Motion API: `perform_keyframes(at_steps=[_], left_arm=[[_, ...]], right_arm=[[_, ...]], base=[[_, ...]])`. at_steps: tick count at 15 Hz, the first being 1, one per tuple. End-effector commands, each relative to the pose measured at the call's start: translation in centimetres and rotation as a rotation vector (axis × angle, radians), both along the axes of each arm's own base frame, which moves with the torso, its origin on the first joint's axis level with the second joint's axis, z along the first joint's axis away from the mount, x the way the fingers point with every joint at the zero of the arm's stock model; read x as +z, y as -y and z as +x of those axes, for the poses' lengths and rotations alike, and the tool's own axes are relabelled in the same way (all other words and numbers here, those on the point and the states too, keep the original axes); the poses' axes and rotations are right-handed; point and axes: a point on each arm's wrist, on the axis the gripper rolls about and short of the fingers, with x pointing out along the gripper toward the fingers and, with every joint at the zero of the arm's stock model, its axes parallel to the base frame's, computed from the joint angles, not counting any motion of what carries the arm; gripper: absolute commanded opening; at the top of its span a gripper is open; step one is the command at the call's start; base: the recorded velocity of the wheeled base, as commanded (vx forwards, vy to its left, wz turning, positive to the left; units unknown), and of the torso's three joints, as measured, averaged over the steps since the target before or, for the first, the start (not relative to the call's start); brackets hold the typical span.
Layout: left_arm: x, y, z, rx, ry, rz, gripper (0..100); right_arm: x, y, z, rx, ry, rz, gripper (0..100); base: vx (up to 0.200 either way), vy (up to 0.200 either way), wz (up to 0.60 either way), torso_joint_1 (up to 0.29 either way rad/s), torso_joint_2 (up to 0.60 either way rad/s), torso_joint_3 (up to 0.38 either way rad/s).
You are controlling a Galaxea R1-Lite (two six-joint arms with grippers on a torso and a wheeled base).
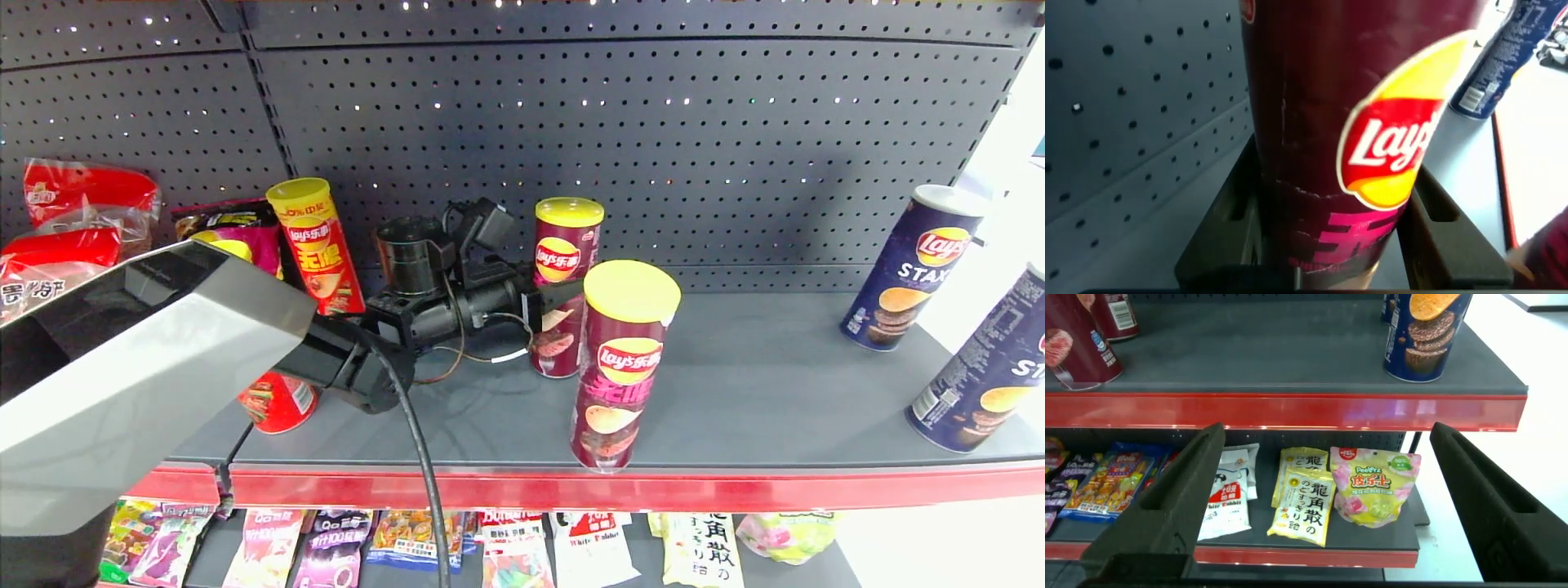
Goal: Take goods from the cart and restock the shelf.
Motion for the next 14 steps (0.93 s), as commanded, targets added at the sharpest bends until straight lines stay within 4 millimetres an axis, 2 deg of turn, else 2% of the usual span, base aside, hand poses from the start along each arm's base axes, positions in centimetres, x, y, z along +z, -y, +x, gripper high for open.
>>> perform_keyframes(at_steps=[1, 8, 14], left_arm=[[0.5, -0.3, -0.6, -0.002, 0.001, 0.0, 0], [-1.1, -1.2, -2.2, -0.003, -0.038, 0.059, 0], [-1.3, 0.0, -0.8, -0.004, 0.047, 0.034, 0]], right_arm=[[0.0, 0.0, 0.0, 0.001, 0.001, 0.0, 100], [0.0, 0.0, 0.0, 0.001, 0.001, 0.0, 100], [0.0, 0.0, 0.0, 0.001, 0.001, 0.0, 100]], base=[[0.0, 0.0, 0.0, 0.0, 0.0, 0.0], [0.0, 0.0, 0.0, 0.0, 0.0, 0.0], [0.0, 0.0, 0.0, 0.0, 0.0, 0.0]])
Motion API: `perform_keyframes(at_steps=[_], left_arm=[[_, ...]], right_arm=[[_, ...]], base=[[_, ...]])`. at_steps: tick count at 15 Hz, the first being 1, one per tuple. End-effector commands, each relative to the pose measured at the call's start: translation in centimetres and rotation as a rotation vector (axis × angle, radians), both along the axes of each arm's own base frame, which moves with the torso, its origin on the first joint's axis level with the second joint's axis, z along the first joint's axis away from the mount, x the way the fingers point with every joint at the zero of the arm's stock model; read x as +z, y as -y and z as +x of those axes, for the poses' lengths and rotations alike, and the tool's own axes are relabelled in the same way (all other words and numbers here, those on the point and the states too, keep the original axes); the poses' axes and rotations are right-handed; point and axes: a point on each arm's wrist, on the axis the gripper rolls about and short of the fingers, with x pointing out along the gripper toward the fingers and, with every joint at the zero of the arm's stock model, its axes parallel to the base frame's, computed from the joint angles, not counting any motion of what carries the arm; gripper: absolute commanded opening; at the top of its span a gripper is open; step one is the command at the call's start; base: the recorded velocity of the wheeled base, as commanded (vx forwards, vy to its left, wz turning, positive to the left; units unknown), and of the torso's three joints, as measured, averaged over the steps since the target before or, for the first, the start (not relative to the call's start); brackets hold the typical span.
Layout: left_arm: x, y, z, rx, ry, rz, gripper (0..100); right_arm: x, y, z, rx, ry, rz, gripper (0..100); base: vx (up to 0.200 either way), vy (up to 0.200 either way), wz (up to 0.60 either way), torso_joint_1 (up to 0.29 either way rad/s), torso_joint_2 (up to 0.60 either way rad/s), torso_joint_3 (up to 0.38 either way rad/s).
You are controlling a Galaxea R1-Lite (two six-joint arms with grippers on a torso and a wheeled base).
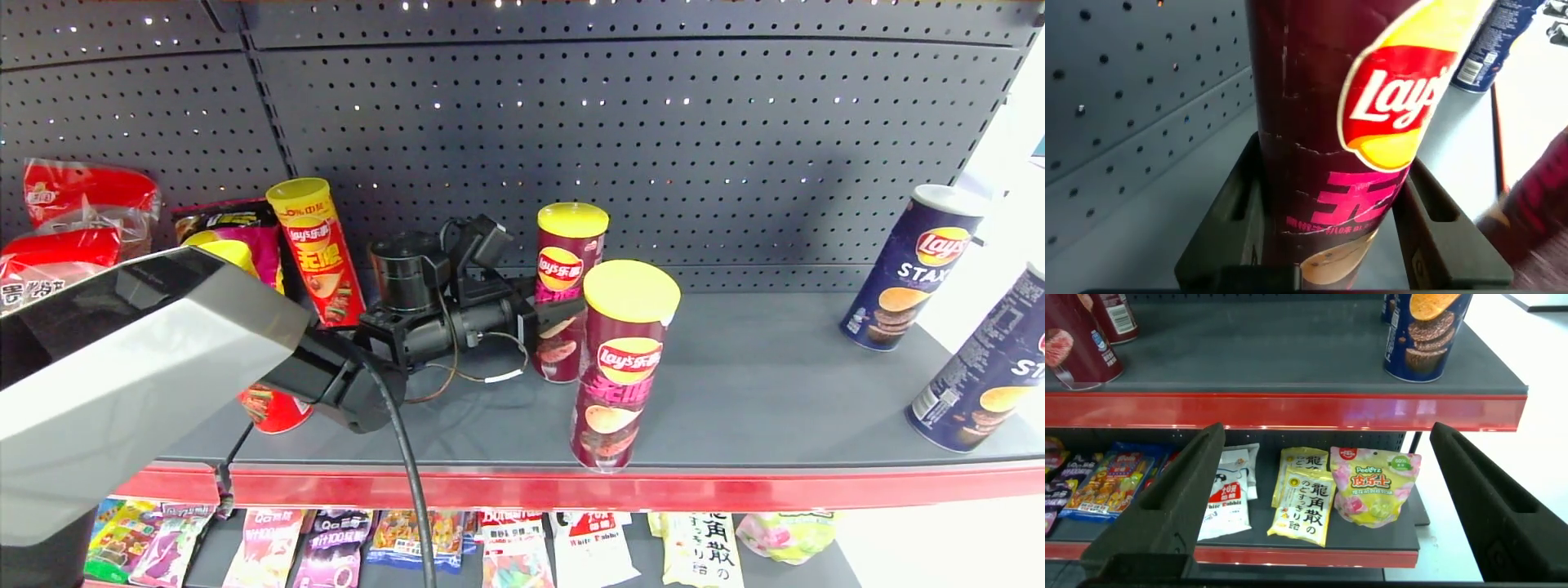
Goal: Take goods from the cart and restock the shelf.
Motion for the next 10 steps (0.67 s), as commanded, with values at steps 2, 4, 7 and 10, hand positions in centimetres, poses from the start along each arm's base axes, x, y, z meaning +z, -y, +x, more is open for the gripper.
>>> perform_keyframes(at_steps=[2, 4, 7, 10], left_arm=[[-0.4, 1.0, 0.6, -0.005, 0.019, -0.011, 0], [-0.1, 1.1, 0.7, -0.008, 0.031, -0.018, 0], [-0.1, 1.6, 1.7, -0.005, 0.055, -0.032, 0], [-0.8, 1.9, 2.1, -0.006, 0.077, -0.044, 0]], right_arm=[[0.0, 0.0, 0.0, 0.0, 0.001, 0.0, 100], [0.0, 0.0, 0.0, 0.0, 0.001, 0.0, 100], [0.0, 0.0, 0.0, 0.0, 0.001, 0.0, 100], [0.0, 0.0, 0.0, 0.0, 0.001, 0.0, 100]], base=[[0.0, 0.0, 0.0, 0.0, 0.0, 0.0], [0.0, 0.0, 0.0, 0.0, 0.0, 0.0], [0.0, 0.0, 0.0, 0.0, 0.0, 0.0], [0.0, 0.0, 0.0, 0.0, 0.0, 0.0]])
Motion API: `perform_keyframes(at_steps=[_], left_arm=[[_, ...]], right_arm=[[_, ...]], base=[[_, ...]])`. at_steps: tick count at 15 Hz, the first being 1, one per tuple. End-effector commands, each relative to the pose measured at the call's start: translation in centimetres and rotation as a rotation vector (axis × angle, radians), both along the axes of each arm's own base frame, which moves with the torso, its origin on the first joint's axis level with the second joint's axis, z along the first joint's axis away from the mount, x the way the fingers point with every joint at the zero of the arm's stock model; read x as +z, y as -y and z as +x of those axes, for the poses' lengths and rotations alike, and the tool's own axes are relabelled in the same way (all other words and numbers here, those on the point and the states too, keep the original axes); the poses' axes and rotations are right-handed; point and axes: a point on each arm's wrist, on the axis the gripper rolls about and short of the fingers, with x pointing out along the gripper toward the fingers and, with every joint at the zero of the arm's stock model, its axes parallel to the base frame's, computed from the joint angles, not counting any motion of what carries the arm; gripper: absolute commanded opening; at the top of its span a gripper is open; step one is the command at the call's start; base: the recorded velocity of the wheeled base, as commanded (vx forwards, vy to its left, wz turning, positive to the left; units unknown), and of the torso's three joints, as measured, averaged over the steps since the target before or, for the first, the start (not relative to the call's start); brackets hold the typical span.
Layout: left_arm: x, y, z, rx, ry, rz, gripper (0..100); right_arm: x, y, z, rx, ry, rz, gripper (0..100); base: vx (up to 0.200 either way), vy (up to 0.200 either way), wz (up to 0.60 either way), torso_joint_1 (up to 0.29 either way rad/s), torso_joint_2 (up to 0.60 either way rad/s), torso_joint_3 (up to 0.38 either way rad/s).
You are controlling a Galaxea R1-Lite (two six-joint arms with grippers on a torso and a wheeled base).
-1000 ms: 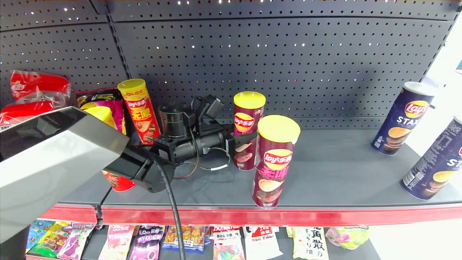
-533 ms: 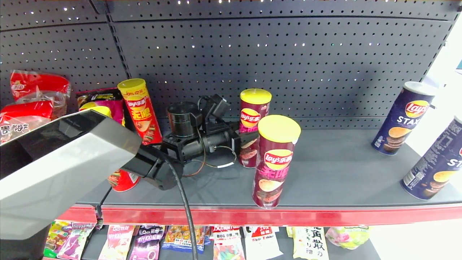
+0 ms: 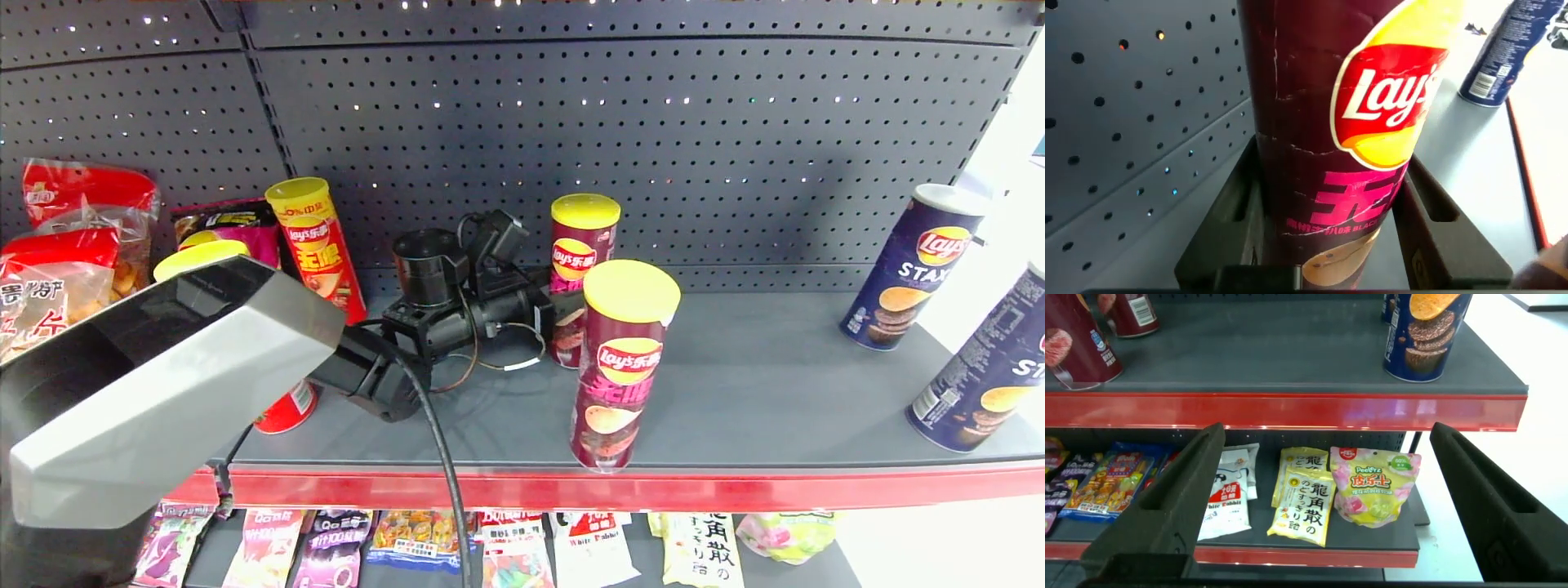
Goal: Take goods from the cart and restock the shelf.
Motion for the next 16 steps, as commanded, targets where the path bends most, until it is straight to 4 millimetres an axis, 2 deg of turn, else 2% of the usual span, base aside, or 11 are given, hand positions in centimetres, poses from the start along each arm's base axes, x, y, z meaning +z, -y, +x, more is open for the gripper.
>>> perform_keyframes(at_steps=[1, 8, 16], left_arm=[[-0.6, 0.6, 0.4, -0.006, 0.013, -0.008, 0], [-1.1, 0.9, 0.9, -0.006, 0.021, -0.013, 0], [-1.4, 0.6, 0.3, -0.017, -0.013, 0.004, 0]], right_arm=[[0.0, 0.0, 0.0, 0.0, 0.001, 0.0, 100], [0.0, 0.0, 0.0, 0.0, 0.001, 0.0, 100], [0.0, 0.0, 0.0, 0.0, 0.001, 0.0, 100]], base=[[0.0, 0.0, 0.0, 0.0, 0.0, 0.0], [0.0, 0.0, 0.0, 0.0, 0.0, 0.0], [0.0, 0.0, 0.0, 0.0, 0.0, 0.0]])
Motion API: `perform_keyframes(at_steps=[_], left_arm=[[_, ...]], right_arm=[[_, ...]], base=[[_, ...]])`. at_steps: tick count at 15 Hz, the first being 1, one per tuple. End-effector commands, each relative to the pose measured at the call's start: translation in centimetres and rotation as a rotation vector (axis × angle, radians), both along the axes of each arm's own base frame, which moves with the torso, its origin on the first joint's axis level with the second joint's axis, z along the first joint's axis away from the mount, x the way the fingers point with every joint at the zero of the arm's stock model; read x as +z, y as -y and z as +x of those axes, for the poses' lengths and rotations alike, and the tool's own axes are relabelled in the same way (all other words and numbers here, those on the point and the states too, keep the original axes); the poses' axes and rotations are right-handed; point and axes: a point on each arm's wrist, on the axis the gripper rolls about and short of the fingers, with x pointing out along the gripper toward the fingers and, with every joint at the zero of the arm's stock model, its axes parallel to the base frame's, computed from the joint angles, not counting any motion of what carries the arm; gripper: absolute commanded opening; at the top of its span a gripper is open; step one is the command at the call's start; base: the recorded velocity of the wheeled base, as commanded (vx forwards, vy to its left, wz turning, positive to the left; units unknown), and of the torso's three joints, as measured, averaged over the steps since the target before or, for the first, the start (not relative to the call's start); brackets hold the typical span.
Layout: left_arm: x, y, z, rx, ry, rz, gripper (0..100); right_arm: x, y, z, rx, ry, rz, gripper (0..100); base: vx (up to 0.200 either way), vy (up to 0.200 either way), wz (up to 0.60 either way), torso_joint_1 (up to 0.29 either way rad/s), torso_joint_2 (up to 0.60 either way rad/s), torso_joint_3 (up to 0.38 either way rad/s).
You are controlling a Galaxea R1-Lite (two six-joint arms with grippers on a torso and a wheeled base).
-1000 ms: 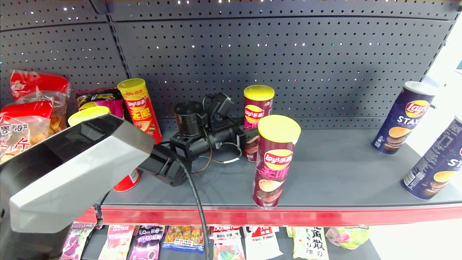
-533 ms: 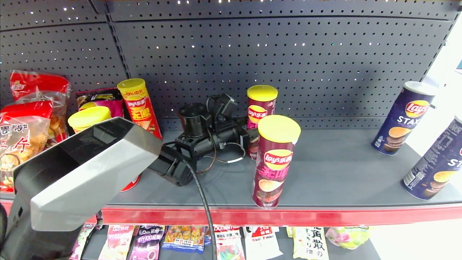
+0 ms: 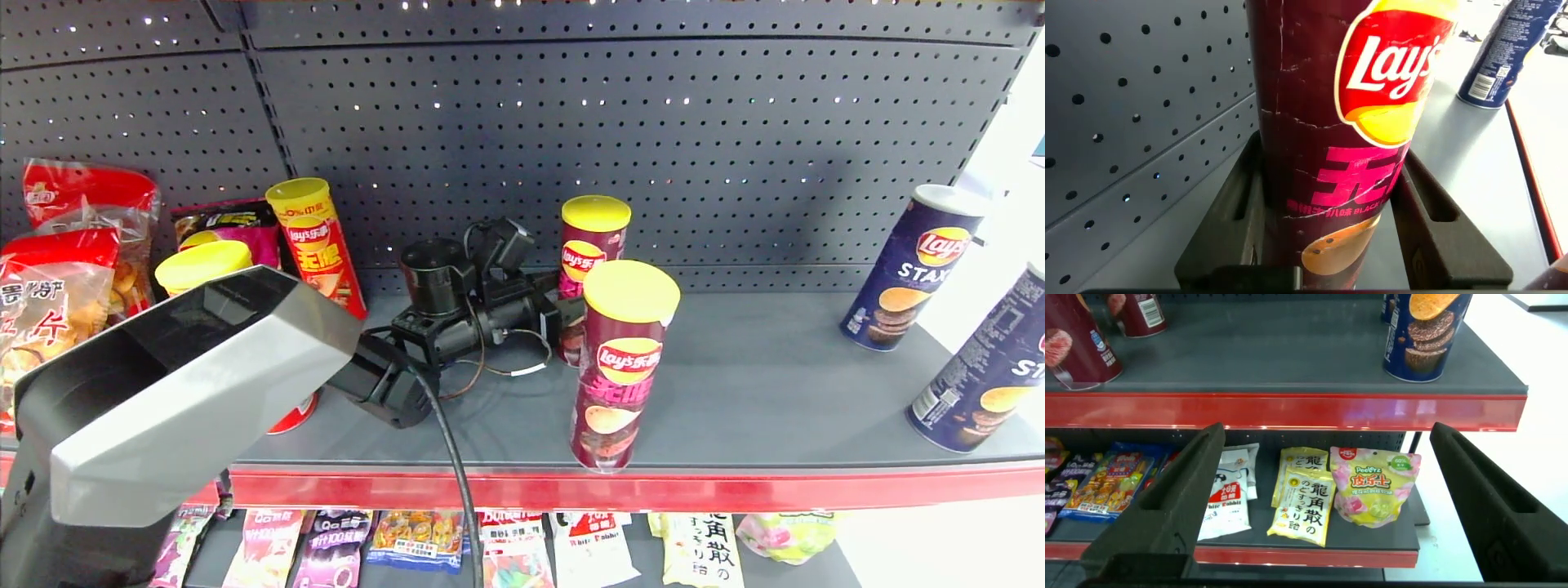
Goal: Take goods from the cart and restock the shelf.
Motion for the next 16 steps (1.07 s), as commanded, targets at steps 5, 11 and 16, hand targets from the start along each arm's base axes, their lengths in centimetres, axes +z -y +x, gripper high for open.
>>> perform_keyframes(at_steps=[5, 11, 16], left_arm=[[0.2, -0.1, 0.0, 0.004, 0.002, -0.002, 0], [0.3, -0.1, -0.1, 0.01, -0.01, 0.005, 0], [1.1, -0.1, -0.2, 0.03, 0.012, 0.002, 0]], right_arm=[[0.0, 0.0, 0.0, 0.001, 0.001, 0.0, 100], [0.0, 0.0, 0.0, 0.001, 0.001, 0.0, 100], [0.0, 0.0, 0.0, 0.001, 0.001, 0.0, 100]], base=[[0.0, 0.0, 0.0, 0.0, 0.0, 0.0], [0.0, 0.0, 0.0, 0.0, 0.0, 0.0], [0.0, 0.0, 0.0, 0.0, 0.0, 0.0]])
